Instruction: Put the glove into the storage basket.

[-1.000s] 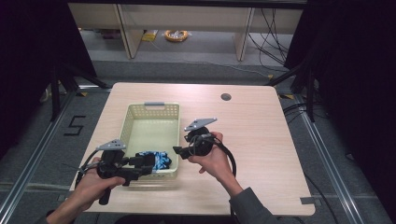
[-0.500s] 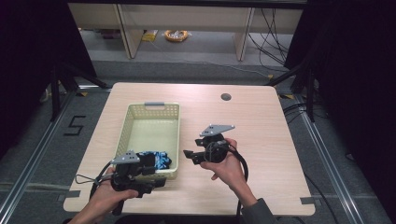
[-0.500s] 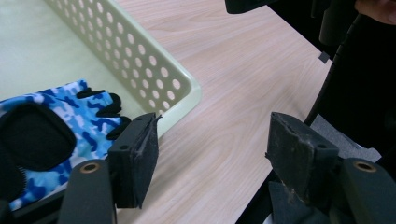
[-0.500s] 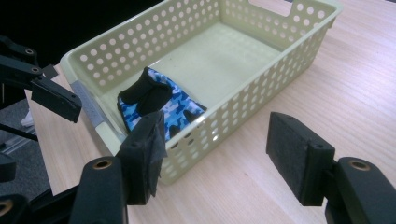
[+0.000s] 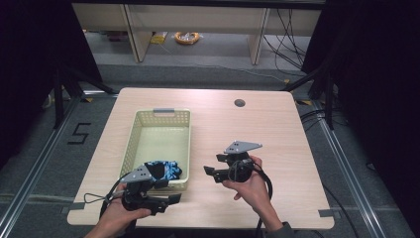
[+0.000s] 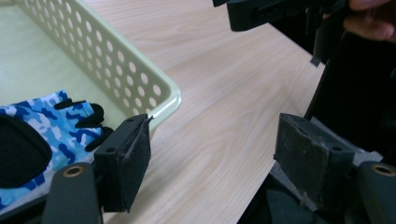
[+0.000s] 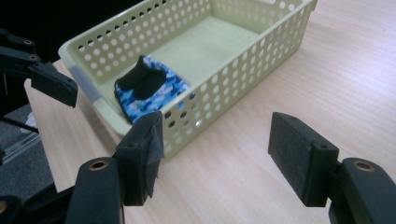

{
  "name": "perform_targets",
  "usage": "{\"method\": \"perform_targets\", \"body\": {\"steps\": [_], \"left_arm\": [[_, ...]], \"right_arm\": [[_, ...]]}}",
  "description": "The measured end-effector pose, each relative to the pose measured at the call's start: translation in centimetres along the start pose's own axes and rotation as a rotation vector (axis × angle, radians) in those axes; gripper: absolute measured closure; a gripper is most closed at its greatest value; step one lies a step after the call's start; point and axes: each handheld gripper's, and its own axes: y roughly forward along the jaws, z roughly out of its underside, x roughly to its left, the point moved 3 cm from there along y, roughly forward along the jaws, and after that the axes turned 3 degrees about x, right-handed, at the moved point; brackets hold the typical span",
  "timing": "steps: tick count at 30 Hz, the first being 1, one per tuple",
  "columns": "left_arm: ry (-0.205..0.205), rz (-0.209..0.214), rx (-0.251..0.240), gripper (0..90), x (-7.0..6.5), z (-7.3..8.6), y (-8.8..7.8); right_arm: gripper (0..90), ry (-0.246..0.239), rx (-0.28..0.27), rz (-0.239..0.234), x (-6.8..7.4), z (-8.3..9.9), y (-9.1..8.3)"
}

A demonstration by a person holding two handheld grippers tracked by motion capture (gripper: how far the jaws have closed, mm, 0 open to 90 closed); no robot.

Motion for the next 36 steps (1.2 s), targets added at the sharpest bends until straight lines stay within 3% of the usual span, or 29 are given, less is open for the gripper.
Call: {"method": "perform_targets", "body": {"steps": [1, 4, 5, 6, 10, 11, 12, 16, 18, 19, 20, 21, 22, 23, 24, 28, 30, 32, 33, 34, 35, 36], "left_arm": [[0.002, -0.003, 0.004, 26.3, -0.1, 0.1, 0.1], [0.018, -0.010, 0.011, 26.1, -0.3, 0.5, 0.4], [0.033, -0.014, 0.019, 26.1, -0.3, 0.6, 0.4], [0.027, -0.010, 0.031, 26.1, -0.4, 0.8, 0.5], [0.046, -0.014, 0.045, 25.9, -0.4, 1.2, 0.6], [0.046, -0.016, 0.038, 25.9, -0.4, 1.3, 0.7], [0.038, -0.016, 0.043, 25.9, -0.4, 1.4, 0.7], [0.039, -0.026, 0.041, 25.8, -0.2, 1.8, 0.6], [0.016, -0.027, 0.037, 25.8, -0.2, 2.1, 0.6], [0.024, -0.025, 0.042, 25.8, -0.2, 2.3, 0.6], [0.037, -0.024, 0.046, 25.8, -0.1, 2.4, 0.6], [0.034, -0.034, 0.041, 25.8, -0.2, 2.6, 0.7], [0.033, -0.023, 0.046, 25.8, -0.2, 2.8, 0.7], [0.044, -0.027, 0.051, 25.8, -0.1, 2.9, 0.8], [0.043, -0.041, 0.055, 25.7, -0.2, 3.1, 0.8], [0.054, -0.043, 0.052, 25.6, -0.1, 3.6, 1.0], [0.059, -0.044, 0.073, 25.3, 0.0, 4.0, 1.1], [0.041, -0.039, 0.083, 24.9, -0.1, 4.4, 1.3], [0.062, -0.031, 0.086, 24.7, 0.0, 4.6, 1.4], [0.049, -0.034, 0.092, 24.7, -0.1, 4.8, 1.5], [0.078, -0.042, 0.106, 24.6, 0.1, 4.9, 1.5], [0.067, -0.035, 0.099, 24.6, 0.0, 5.0, 1.6]], "right_arm": [[36.5, 0.015, 0.006, -0.024, 0.1, 0.3, -0.1], [36.5, 0.010, 0.010, -0.024, -0.2, 0.8, -0.3], [36.5, 0.044, 0.028, -0.015, 0.0, 1.0, -0.5], [36.5, 0.002, 0.006, -0.011, -0.3, 1.2, -0.4], [36.3, 0.043, 0.014, -0.023, 0.0, 1.8, -0.8], [36.3, 0.002, 0.005, -0.013, -0.2, 1.9, -0.9], [36.1, 0.048, 0.019, -0.027, 0.1, 2.1, -1.1], [35.9, 0.034, 0.005, -0.026, 0.1, 2.9, -1.5], [35.7, 0.055, 0.010, -0.029, 0.3, 3.4, -1.6], [35.6, 0.040, 0.008, -0.033, 0.2, 3.6, -1.7], [35.4, 0.049, 0.012, -0.017, 0.3, 3.9, -1.8], [35.3, 0.064, 0.019, -0.032, 0.5, 4.2, -1.8], [35.2, 0.056, 0.019, -0.036, 0.4, 4.4, -1.8], [35.1, 0.052, 0.020, -0.016, 0.4, 4.6, -1.9], [35.0, 0.041, 0.022, -0.028, 0.3, 4.8, -1.9], [33.7, 0.051, 0.032, -0.021, 0.4, 5.5, -2.0], [33.4, 0.051, 0.028, -0.044, 0.5, 5.8, -1.9], [33.0, 0.056, 0.035, -0.037, 0.7, 6.2, -2.0], [32.9, 0.051, 0.034, -0.040, 0.7, 6.3, -1.9], [32.9, 0.043, 0.030, -0.024, 0.7, 6.5, -1.9], [32.9, 0.039, 0.035, -0.037, 0.7, 6.7, -1.9], [32.8, 0.041, 0.050, -0.014, 0.8, 6.9, -2.0]]}}
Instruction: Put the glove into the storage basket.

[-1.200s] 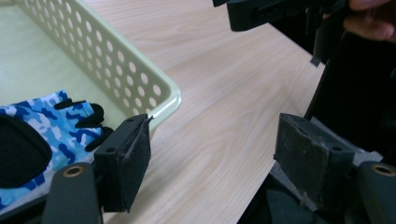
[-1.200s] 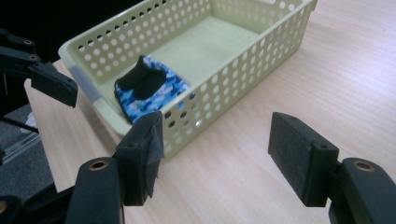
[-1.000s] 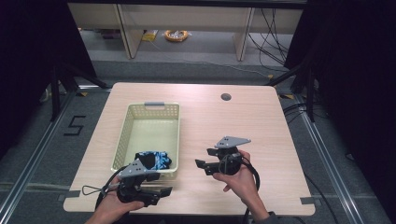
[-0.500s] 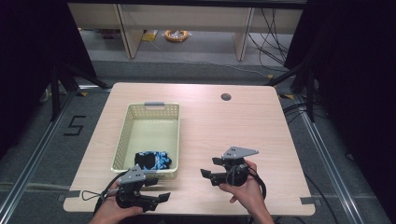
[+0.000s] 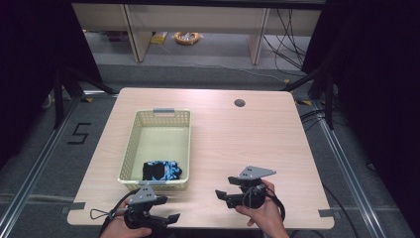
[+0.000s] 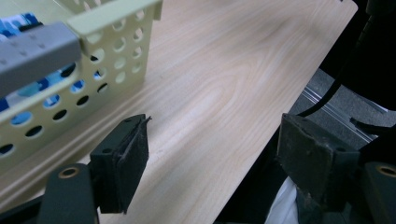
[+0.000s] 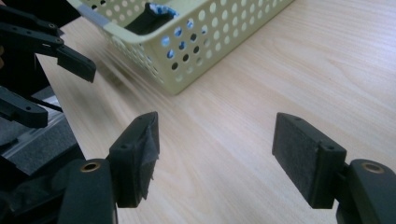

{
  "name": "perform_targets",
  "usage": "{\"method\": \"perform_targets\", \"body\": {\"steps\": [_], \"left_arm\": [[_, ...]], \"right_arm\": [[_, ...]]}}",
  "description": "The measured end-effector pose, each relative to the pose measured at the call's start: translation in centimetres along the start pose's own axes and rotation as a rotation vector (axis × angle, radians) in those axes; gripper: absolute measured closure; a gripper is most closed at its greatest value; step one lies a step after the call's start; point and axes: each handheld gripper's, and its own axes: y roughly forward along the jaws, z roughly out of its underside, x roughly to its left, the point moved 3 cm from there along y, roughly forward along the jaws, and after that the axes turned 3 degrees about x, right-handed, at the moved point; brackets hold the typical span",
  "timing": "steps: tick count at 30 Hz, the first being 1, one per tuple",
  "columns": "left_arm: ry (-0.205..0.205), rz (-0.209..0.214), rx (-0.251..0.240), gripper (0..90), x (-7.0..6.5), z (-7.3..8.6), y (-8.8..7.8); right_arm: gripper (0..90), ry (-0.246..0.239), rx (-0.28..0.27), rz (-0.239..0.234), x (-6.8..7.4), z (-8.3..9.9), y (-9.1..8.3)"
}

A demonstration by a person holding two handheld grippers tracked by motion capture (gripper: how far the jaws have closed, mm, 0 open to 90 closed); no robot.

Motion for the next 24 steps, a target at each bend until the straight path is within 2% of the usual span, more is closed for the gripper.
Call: {"method": "perform_targets", "body": {"steps": [2, 4, 5, 6, 7, 8, 9, 10, 11, 12, 13, 14, 15, 16, 19, 20, 22, 23, 24], "left_arm": [[0.008, 0.001, 0.007, 24.2, 0.1, 0.1, 0.0], [0.003, -0.006, -0.020, 23.2, 0.0, 0.3, 0.1], [0.018, -0.014, 0.002, 22.5, 0.2, 0.3, -0.1], [0.010, -0.017, -0.020, 22.1, 0.2, 0.4, 0.1], [0.017, -0.015, -0.011, 21.4, 0.2, 0.5, 0.0], [0.030, -0.039, -0.003, 21.1, 0.4, 0.6, 0.1], [0.014, -0.021, -0.013, 20.5, 0.2, 0.7, 0.1], [0.008, -0.029, -0.029, 20.0, 0.2, 0.7, 0.2], [-0.006, -0.026, -0.017, 19.6, 0.2, 0.8, 0.1], [0.016, -0.022, 0.000, 19.0, 0.4, 0.9, 0.0], [0.034, -0.042, 0.007, 18.6, 0.5, 1.0, -0.1], [0.036, -0.038, 0.009, 18.2, 0.5, 1.0, -0.1], [-0.001, -0.036, -0.009, 18.0, 0.2, 1.1, 0.1], [0.036, -0.038, 0.006, 17.8, 0.4, 1.2, 0.0], [0.034, -0.041, -0.003, 17.6, 0.3, 1.4, 0.2], [0.019, -0.041, 0.012, 17.6, 0.2, 1.5, 0.2], [0.048, -0.047, 0.016, 17.6, 0.2, 1.7, 0.2], [0.049, -0.047, 0.014, 17.8, 0.0, 1.7, 0.3], [0.027, -0.047, 0.007, 17.8, -0.2, 1.8, 0.4]], "right_arm": [[32.7, -0.004, -0.002, -0.014, 0.1, 0.4, 0.2], [32.4, -0.001, 0.016, -0.003, 0.2, 0.8, 0.1], [32.3, -0.012, 0.014, -0.002, 0.2, 1.1, 0.1], [32.0, -0.018, 0.013, 0.005, 0.2, 1.2, 0.1], [31.6, 0.008, 0.016, 0.002, 0.5, 1.5, 0.0], [31.3, -0.021, 0.010, 0.011, 0.3, 1.6, 0.1], [30.9, -0.019, 0.022, 0.004, 0.4, 1.8, 0.0], [30.5, -0.021, 0.025, 0.007, 0.5, 2.1, 0.0], [30.0, 0.005, 0.027, 0.008, 0.8, 2.3, 0.0], [29.0, -0.031, 0.024, 0.020, 0.5, 2.5, 0.0], [28.6, -0.045, 0.032, 0.019, 0.5, 2.7, -0.1], [28.4, -0.041, 0.037, 0.017, 0.6, 2.9, -0.1], [27.6, -0.040, 0.034, 0.025, 0.7, 3.0, -0.2], [26.8, -0.056, 0.033, 0.015, 0.7, 3.2, -0.2], [25.0, -0.041, 0.035, 0.022, 0.9, 3.6, -0.4], [24.7, -0.043, 0.034, 0.022, 0.9, 3.7, -0.4], [24.5, -0.038, 0.039, 0.044, 1.1, 4.0, -0.6], [24.2, -0.040, 0.048, 0.047, 1.1, 4.2, -0.6], [24.1, -0.035, 0.050, 0.047, 1.2, 4.4, -0.7]]}}
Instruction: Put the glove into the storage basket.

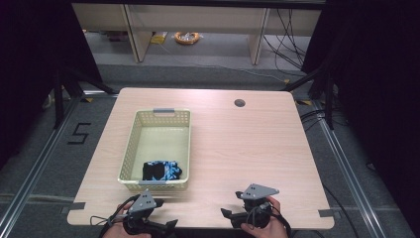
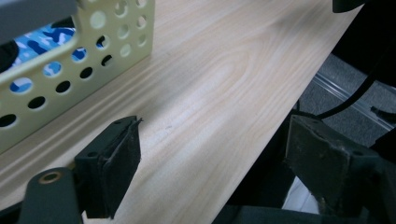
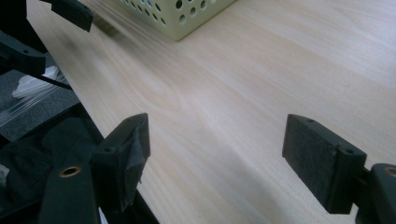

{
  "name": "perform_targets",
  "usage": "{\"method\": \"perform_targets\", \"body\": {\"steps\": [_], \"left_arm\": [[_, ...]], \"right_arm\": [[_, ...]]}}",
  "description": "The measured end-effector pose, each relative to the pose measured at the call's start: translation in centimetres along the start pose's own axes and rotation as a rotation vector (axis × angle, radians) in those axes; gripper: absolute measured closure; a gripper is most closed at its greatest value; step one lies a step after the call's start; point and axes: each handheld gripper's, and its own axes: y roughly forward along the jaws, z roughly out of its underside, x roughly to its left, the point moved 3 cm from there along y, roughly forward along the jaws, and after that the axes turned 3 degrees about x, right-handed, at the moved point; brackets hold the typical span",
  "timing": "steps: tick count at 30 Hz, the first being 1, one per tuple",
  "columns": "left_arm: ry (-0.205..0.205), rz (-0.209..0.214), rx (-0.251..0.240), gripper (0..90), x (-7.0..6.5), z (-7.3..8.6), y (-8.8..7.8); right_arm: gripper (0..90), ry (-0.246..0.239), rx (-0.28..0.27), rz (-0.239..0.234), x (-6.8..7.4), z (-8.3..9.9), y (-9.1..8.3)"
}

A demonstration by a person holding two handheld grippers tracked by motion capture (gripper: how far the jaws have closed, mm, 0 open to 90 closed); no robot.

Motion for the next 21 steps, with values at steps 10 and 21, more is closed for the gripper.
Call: {"method": "perform_targets", "body": {"steps": [10, 21], "left_arm": [[0.021, -0.008, 0.015, 18.0, -0.3, 0.4, -0.1], [0.055, -0.009, 0.034, 18.1, -0.3, 0.5, -0.1]], "right_arm": [[22.6, 0.007, 0.026, 0.009, 0.4, 1.5, -0.4], [21.8, 0.018, 0.037, 0.009, 0.3, 2.0, -0.5]]}}
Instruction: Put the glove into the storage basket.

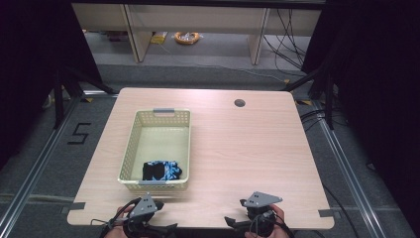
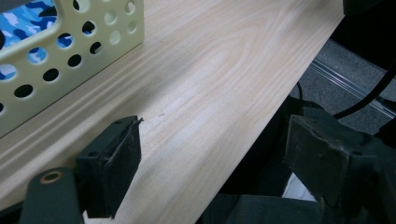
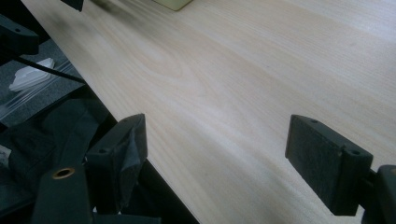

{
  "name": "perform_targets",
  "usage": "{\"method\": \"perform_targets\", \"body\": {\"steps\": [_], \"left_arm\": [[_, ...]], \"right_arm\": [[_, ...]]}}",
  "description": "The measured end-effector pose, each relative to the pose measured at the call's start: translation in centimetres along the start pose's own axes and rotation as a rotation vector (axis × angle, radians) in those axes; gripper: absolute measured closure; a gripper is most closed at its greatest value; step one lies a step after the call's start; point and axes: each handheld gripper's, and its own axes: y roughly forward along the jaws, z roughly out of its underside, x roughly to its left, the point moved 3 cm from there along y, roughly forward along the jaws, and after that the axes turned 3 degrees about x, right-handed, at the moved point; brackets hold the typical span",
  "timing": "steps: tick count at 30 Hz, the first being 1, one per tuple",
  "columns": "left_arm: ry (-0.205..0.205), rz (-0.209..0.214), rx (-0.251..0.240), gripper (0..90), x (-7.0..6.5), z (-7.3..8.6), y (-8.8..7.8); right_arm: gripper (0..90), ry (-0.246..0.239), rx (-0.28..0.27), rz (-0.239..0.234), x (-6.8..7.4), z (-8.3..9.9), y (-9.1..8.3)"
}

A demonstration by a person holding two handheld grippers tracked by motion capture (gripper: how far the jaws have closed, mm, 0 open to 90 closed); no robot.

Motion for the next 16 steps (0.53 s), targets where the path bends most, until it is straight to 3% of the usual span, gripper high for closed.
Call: {"method": "perform_targets", "body": {"steps": [1, 2, 3, 7, 9, 10, 13, 16], "left_arm": [[-0.010, 0.002, -0.007, 18.1, -0.08, -0.01, 0.06], [-0.011, 0.002, -0.008, 18.1, -0.09, -0.01, 0.07], [-0.009, 0.001, -0.007, 18.1, -0.09, -0.01, 0.07], [-0.008, 0.001, -0.005, 18.1, -0.07, 0.00, 0.09], [-0.009, -0.001, -0.014, 18.1, -0.06, 0.00, 0.16], [0.004, -0.002, -0.001, 18.1, 0.04, 0.02, 0.08], [0.016, -0.005, 0.010, 18.2, 0.17, 0.04, 0.02], [0.003, -0.009, -0.002, 18.2, 0.15, 0.01, 0.11]], "right_arm": [[21.8, 0.000, 0.001, 0.006, 0.01, 0.03, -0.03], [21.6, 0.030, 0.008, 0.004, 0.26, 0.14, -0.06], [21.5, 0.006, 0.006, 0.009, 0.03, 0.15, -0.05], [21.3, -0.004, 0.013, 0.013, -0.03, 0.21, -0.08], [21.2, 0.031, 0.013, 0.011, 0.23, 0.28, -0.04], [21.2, 0.003, 0.009, 0.018, -0.02, 0.25, 0.01], [21.1, 0.002, 0.025, -0.008, -0.02, 0.27, 0.06], [21.0, -0.004, 0.013, 0.015, -0.07, 0.26, 0.07]]}}
